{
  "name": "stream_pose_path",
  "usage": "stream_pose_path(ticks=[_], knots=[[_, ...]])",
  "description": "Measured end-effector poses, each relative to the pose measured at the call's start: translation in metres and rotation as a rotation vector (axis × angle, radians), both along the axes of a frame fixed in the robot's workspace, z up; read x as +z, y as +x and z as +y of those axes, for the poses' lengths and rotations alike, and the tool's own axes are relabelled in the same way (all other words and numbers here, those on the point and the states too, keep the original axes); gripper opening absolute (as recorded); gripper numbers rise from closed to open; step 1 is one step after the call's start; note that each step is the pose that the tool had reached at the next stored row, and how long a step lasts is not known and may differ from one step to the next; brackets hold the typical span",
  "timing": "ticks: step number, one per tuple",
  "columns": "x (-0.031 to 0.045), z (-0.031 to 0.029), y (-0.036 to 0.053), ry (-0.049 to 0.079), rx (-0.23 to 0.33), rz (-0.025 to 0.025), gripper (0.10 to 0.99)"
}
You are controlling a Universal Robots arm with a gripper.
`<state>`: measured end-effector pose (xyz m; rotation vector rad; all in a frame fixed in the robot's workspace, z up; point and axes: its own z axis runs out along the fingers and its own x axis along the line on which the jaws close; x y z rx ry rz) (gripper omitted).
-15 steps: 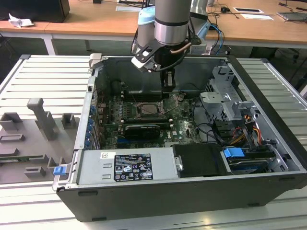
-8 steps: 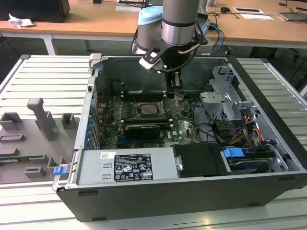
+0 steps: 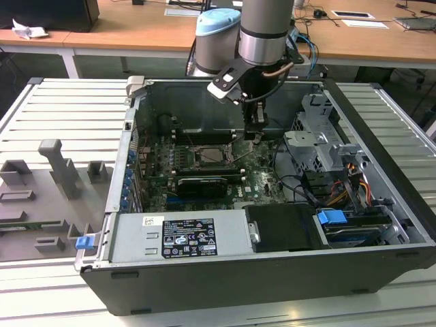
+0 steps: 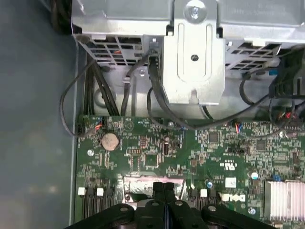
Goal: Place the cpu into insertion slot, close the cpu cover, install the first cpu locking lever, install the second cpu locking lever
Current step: 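Close the cpu cover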
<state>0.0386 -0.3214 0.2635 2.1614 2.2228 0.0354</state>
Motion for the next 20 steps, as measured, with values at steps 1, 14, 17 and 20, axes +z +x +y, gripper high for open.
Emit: stream_pose_path(ticks=[1,14,17,20], knots=[[-0.0005,0.0006,0.0033,0.000,0.004,0.0000,0.106],[-0.0135,0.0092,0.0255,0.000,0.011,0.0000,0.106],[-0.0172,0.0092,0.0252,0.000,0.011,0.0000,0.106],[-0.0175,0.0092,0.0190,0.000,0.011,-0.0001,0.106]])
